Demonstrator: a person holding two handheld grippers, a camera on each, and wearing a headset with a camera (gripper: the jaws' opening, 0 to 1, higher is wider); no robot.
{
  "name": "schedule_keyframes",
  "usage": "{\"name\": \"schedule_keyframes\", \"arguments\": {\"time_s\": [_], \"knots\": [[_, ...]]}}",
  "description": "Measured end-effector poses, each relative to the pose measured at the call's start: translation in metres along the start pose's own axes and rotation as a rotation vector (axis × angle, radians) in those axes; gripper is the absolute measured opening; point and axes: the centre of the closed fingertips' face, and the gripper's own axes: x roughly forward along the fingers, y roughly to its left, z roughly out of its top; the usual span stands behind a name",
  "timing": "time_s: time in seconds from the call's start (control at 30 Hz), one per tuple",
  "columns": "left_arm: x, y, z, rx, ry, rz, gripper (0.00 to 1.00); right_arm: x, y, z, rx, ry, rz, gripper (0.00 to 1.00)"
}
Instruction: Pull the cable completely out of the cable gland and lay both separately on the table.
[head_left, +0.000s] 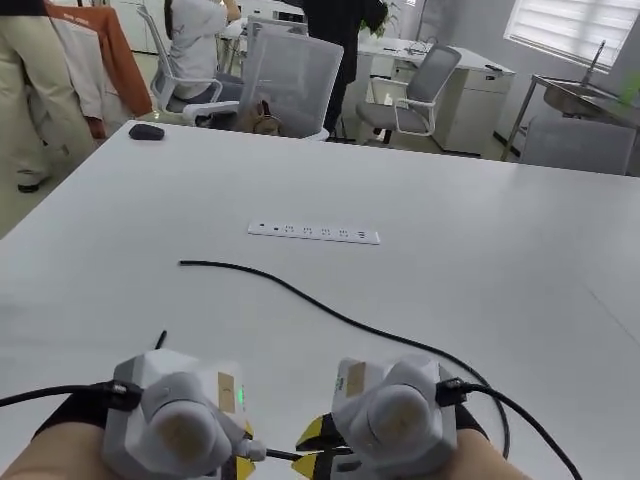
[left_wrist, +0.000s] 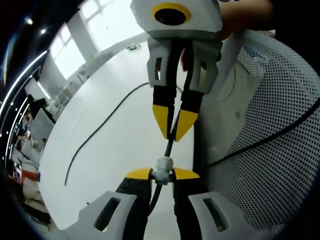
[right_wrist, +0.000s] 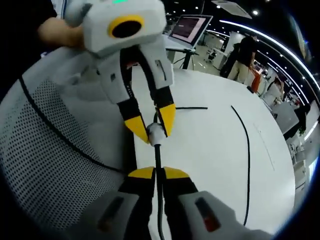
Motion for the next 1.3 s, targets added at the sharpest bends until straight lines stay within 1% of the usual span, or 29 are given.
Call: {"name": "schedule_keyframes", "arguments": {"time_s": [0.03, 0.07, 0.13, 0.2, 0.33, 0.37, 0.4, 0.47, 0.5, 0.57, 0.73, 0.97, 1.0, 1.03, 1.1, 1.2, 1.23, 1.3], "knots": [[0.0, -0.001, 0.001, -0.003, -0.005, -0.003, 0.17, 0.0, -0.001, -0.002, -0.036, 0.012, -0.005, 0.03], [0.0, -0.001, 0.001, -0.003, -0.005, -0.004, 0.17, 0.0, -0.001, -0.002, -0.052, 0.017, -0.009, 0.03], [0.0, 0.0, 0.001, 0.0, -0.004, 0.0, 0.17, 0.0, -0.002, 0.0, -0.046, 0.017, -0.016, 0.03], [-0.001, 0.001, 0.002, -0.009, -0.011, 0.004, 0.17, -0.001, -0.003, 0.0, -0.035, 0.015, -0.023, 0.03], [-0.002, 0.005, -0.001, -0.017, -0.005, 0.015, 0.17, 0.0, -0.009, -0.012, -0.032, 0.073, -0.048, 0.03], [-0.002, 0.005, -0.002, -0.017, -0.003, 0.018, 0.17, 0.0, -0.01, -0.018, -0.019, 0.098, -0.055, 0.03], [-0.002, 0.005, -0.002, -0.016, -0.003, 0.019, 0.17, 0.0, -0.011, -0.019, -0.016, 0.105, -0.056, 0.03], [-0.002, 0.005, -0.002, -0.018, -0.003, 0.017, 0.17, 0.0, -0.012, -0.027, -0.008, 0.141, -0.058, 0.03], [-0.002, 0.005, -0.002, -0.016, -0.002, 0.017, 0.17, -0.001, -0.013, -0.034, -0.005, 0.174, -0.066, 0.03], [-0.002, 0.004, -0.001, -0.017, -0.002, 0.016, 0.17, -0.002, -0.016, -0.041, -0.015, 0.205, -0.077, 0.03], [-0.003, 0.006, -0.001, -0.024, -0.006, 0.023, 0.17, -0.004, -0.021, -0.049, 0.03, 0.23, -0.095, 0.03], [-0.003, 0.006, -0.002, -0.028, -0.005, 0.026, 0.17, -0.008, -0.028, -0.063, 0.062, 0.293, -0.129, 0.03], [-0.003, 0.006, -0.002, -0.028, -0.006, 0.025, 0.17, -0.009, -0.029, -0.067, 0.065, 0.308, -0.135, 0.03], [-0.003, 0.006, -0.002, -0.027, -0.006, 0.026, 0.17, -0.012, -0.032, -0.073, 0.066, 0.343, -0.155, 0.03], [-0.003, 0.006, -0.002, -0.028, -0.005, 0.025, 0.17, -0.014, -0.035, -0.077, 0.068, 0.362, -0.168, 0.03], [-0.003, 0.005, -0.002, -0.027, -0.005, 0.023, 0.17, -0.015, -0.036, -0.082, 0.101, 0.374, -0.171, 0.03], [-0.002, 0.005, -0.002, -0.028, -0.005, 0.021, 0.17, -0.015, -0.035, -0.082, 0.098, 0.374, -0.166, 0.04], [-0.002, 0.005, -0.003, -0.025, 0.001, 0.022, 0.17, -0.012, -0.03, -0.083, 0.094, 0.376, -0.137, 0.06]]}}
